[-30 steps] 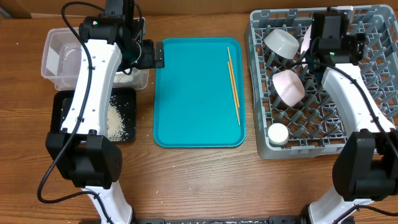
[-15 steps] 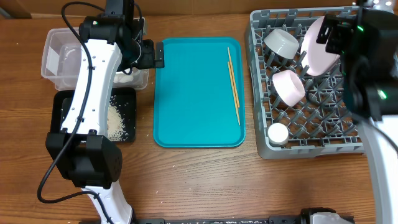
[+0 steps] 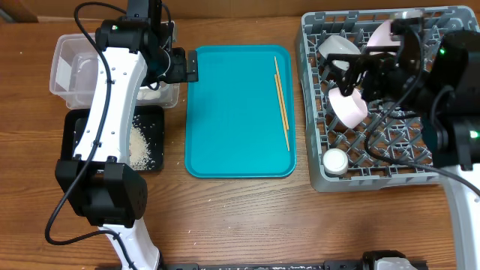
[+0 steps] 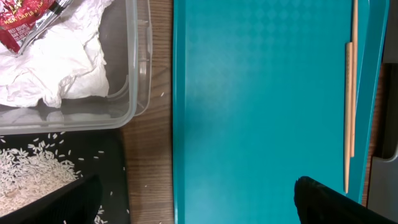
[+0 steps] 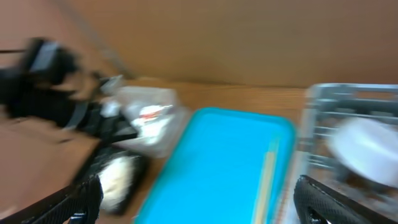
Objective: Sort waste into correct bins and load items into the dishwasher
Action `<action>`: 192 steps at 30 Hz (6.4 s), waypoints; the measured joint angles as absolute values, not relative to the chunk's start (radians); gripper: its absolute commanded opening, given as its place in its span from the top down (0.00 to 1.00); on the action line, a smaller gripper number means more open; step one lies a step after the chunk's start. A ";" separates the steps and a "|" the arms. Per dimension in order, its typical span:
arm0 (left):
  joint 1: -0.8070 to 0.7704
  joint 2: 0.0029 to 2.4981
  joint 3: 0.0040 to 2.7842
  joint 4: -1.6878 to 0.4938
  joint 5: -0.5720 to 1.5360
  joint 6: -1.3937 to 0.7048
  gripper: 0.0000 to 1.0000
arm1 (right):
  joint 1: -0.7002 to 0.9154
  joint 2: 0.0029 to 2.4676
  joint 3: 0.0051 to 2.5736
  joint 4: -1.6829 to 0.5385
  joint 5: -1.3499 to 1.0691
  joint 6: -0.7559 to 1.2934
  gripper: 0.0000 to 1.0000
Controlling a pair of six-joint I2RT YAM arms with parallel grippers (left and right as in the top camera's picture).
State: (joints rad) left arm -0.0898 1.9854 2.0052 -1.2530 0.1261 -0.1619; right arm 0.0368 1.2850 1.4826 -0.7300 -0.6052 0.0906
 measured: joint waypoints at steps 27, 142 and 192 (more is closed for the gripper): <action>-0.090 1.985 2.005 -1.253 0.126 -0.162 0.00 | 0.406 2.170 1.871 -1.023 -0.033 0.006 0.13; -0.090 1.985 2.006 -1.253 0.126 -0.162 0.00 | -0.115 1.916 2.249 -1.691 0.125 0.547 0.96; -0.090 1.985 2.006 -1.253 0.126 -0.162 0.00 | -0.084 1.353 2.273 -1.695 -0.226 0.413 0.00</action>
